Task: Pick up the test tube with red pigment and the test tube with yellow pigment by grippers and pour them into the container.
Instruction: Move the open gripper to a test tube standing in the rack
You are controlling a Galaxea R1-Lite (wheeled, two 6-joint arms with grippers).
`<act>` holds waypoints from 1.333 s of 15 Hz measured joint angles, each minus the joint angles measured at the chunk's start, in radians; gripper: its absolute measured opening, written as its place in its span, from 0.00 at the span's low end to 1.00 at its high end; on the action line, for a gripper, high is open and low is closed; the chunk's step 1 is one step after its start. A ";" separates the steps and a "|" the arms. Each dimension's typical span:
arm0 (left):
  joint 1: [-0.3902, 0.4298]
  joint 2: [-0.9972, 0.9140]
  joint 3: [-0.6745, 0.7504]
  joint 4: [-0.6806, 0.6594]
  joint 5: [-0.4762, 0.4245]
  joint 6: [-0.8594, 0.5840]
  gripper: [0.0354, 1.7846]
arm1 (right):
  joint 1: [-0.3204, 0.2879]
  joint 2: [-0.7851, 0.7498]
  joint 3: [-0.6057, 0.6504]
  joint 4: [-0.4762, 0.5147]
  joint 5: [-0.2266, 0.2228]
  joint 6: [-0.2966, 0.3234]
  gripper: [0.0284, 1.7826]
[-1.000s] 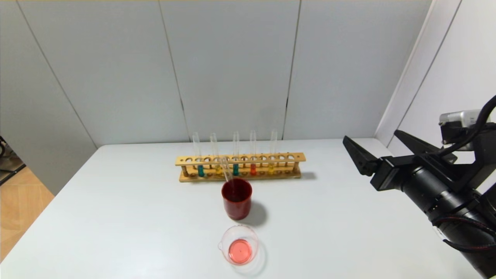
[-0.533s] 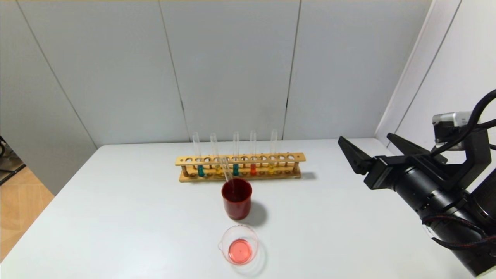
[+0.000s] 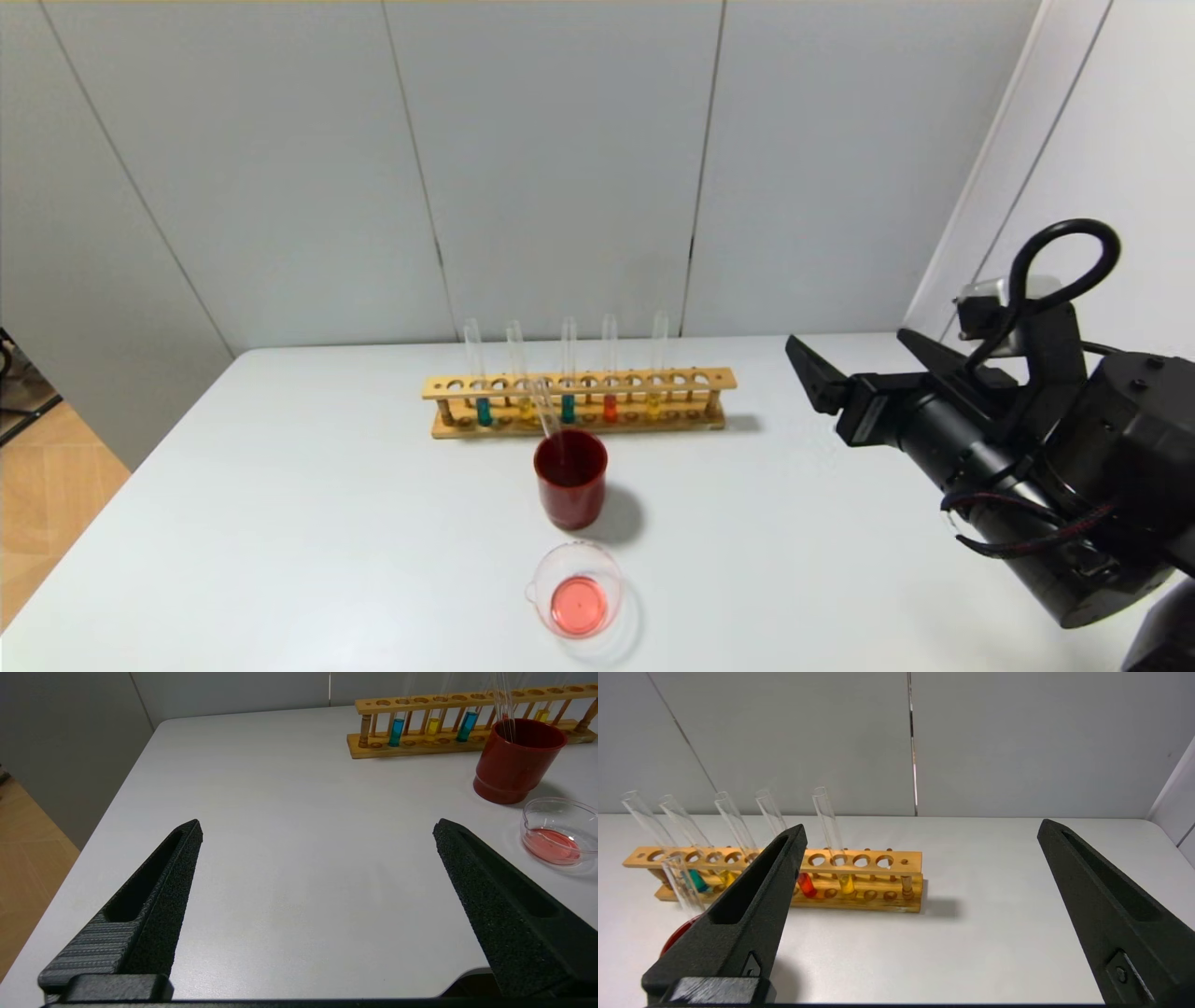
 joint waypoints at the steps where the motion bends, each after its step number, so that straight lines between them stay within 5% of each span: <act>1: 0.000 0.000 0.000 0.000 0.000 0.000 0.98 | -0.001 0.018 -0.008 -0.006 0.000 -0.003 0.97; 20: 0.000 0.000 0.000 0.000 0.000 0.000 0.98 | 0.014 0.422 -0.288 -0.022 0.023 -0.021 0.97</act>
